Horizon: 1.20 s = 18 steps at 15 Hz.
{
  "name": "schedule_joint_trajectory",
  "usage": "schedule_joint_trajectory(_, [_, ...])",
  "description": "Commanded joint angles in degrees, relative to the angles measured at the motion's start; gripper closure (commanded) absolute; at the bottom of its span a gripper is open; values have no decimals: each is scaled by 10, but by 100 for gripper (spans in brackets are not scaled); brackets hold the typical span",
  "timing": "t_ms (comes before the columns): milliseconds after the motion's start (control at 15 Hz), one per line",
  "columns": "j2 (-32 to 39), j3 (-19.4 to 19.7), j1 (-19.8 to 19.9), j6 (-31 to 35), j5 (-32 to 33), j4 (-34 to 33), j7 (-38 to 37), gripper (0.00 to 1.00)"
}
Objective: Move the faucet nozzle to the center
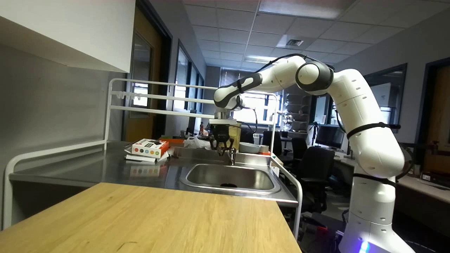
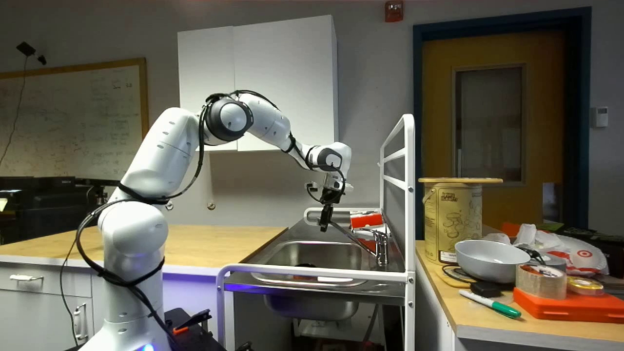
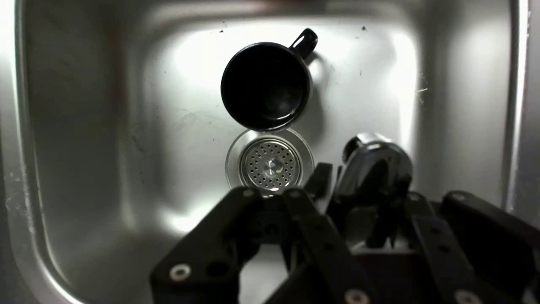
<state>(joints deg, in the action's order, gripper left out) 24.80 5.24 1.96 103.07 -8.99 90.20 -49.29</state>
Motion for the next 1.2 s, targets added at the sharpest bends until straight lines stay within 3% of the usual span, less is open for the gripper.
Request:
schedule_joint_trajectory(0, [-5, 3, 1, -8, -13, 3, -8, 100])
schedule_joint_trajectory(733, [-9, 6, 5, 0, -20, 27, -2, 97])
schedule_joint_trajectory(1133, [-28, 9, 23, 19, -44, 81, 11, 97])
